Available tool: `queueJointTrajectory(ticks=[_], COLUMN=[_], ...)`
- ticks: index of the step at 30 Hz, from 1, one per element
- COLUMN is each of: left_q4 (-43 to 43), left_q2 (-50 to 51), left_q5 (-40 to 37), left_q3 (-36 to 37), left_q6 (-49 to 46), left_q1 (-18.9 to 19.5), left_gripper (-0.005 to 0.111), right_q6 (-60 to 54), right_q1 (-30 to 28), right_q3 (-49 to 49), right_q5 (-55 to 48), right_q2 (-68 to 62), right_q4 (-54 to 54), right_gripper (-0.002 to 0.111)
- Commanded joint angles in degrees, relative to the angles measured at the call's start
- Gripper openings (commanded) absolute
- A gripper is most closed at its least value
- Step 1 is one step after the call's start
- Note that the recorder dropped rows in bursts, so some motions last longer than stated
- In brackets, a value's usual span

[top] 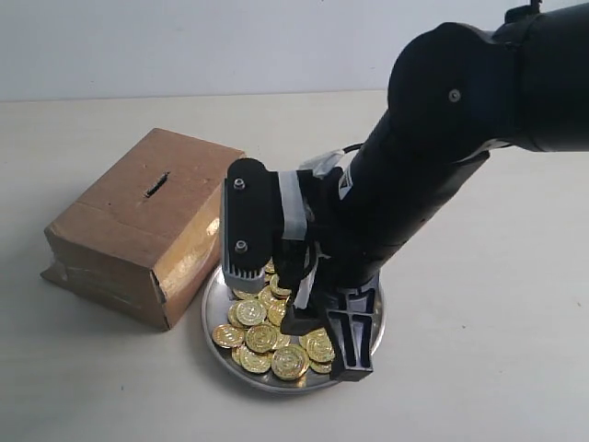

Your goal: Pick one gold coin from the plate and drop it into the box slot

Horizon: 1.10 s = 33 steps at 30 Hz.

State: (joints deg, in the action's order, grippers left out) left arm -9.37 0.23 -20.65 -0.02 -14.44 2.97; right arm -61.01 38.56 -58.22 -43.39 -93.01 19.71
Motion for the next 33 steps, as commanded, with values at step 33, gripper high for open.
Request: queueJointTrajectory(ticks=[33], left_q4=[-50.32], left_q2=[0.74], left_q5=[9.08], left_q3=[-6.81], left_q6=[3.84], left_q1=[-0.24], left_gripper=[0.007], right_q6=[-0.52], right_q1=[0.12], right_q3=[0.63], right_q5=[15.91], right_q2=[0.12], right_q4=[9.00], right_gripper=[0.018])
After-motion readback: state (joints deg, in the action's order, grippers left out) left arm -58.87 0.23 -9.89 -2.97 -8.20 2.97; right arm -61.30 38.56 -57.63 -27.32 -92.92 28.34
